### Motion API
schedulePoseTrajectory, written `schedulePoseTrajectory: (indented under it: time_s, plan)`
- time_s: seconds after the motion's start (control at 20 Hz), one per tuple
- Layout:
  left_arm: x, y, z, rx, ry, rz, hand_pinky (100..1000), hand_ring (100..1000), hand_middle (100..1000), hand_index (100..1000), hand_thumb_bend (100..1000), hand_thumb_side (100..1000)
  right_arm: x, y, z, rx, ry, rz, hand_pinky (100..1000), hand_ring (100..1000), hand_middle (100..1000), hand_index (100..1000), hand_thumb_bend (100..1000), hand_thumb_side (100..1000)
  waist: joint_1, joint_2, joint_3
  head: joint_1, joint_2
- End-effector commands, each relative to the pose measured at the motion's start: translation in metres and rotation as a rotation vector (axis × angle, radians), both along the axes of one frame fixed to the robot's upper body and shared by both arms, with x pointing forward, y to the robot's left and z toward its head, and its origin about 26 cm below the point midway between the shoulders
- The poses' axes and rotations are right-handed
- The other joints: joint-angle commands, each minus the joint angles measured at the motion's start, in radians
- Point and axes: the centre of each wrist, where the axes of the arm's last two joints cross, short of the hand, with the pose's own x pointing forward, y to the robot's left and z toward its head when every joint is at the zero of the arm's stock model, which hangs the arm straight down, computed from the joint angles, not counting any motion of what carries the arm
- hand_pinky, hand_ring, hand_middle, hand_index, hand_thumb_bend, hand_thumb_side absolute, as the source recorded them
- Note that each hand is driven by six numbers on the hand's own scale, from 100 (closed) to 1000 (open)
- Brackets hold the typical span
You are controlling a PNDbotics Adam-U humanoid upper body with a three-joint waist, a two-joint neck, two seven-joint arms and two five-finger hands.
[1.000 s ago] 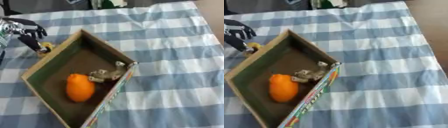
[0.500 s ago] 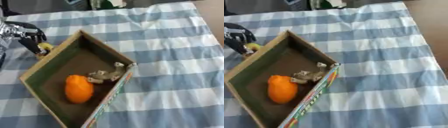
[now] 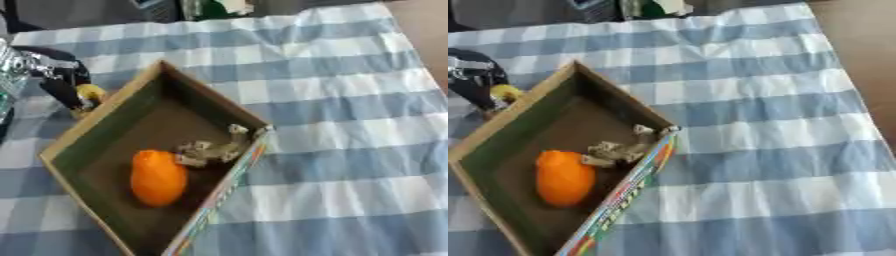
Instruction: Pick up objects on the table and place them in the box.
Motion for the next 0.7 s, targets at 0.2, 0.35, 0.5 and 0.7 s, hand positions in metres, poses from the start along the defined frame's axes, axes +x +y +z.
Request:
schedulePoseTrajectory:
  time_s: [0.2,0.35,0.5,0.7]
  plan:
    - [-0.001,0.004,0.005,-0.039,-0.001,-0.004,548,656,557,667,100,256,-0.006,-0.001,0.008,-0.005,-0.031,-0.009,700,782,697,776,100,693,-0.01,-0.021,0.003,0.0,-0.009]
    - [-0.003,0.003,0.01,-0.059,-0.013,-0.004,536,652,564,674,100,256,-0.006,-0.002,0.007,-0.004,-0.026,-0.011,700,780,697,776,100,694,-0.011,-0.023,0.005,-0.001,-0.007]
    - [-0.005,0.002,0.016,-0.079,-0.028,-0.002,524,652,576,684,100,309,-0.006,-0.002,0.006,-0.003,-0.021,-0.013,700,780,697,776,100,694,-0.012,-0.028,0.008,-0.002,-0.002]
    - [-0.008,0.001,0.021,-0.087,-0.045,-0.002,533,669,619,723,100,384,-0.006,-0.002,0.005,-0.002,-0.017,-0.014,699,779,696,776,100,693,-0.014,-0.035,0.013,-0.003,0.001]
